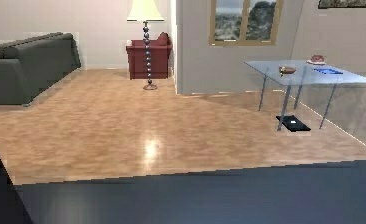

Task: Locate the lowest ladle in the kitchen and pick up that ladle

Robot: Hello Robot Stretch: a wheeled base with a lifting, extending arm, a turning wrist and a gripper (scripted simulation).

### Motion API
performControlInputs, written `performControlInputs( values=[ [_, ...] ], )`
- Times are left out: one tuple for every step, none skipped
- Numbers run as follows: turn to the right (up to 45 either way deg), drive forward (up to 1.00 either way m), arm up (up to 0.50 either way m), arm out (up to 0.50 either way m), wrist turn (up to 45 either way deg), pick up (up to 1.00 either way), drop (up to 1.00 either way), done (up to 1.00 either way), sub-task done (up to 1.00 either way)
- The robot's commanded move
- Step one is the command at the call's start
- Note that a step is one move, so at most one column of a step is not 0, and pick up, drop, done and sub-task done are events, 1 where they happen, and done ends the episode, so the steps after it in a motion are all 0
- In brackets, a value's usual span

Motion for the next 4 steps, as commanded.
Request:
performControlInputs(
  values=[
    [30.0, 0.0, 0.0, 0.0, 0.0, 0.0, 0.0, 0.0, 0.0],
    [0.0, 0.3, 0.0, 0.0, 0.0, 0.0, 0.0, 0.0, 0.0],
    [9.0, 0.0, 0.0, 0.0, 0.0, 0.0, 0.0, 0.0, 0.0],
    [0.0, 0.2, 0.0, 0.0, 0.0, 0.0, 0.0, 0.0, 0.0]
  ],
)
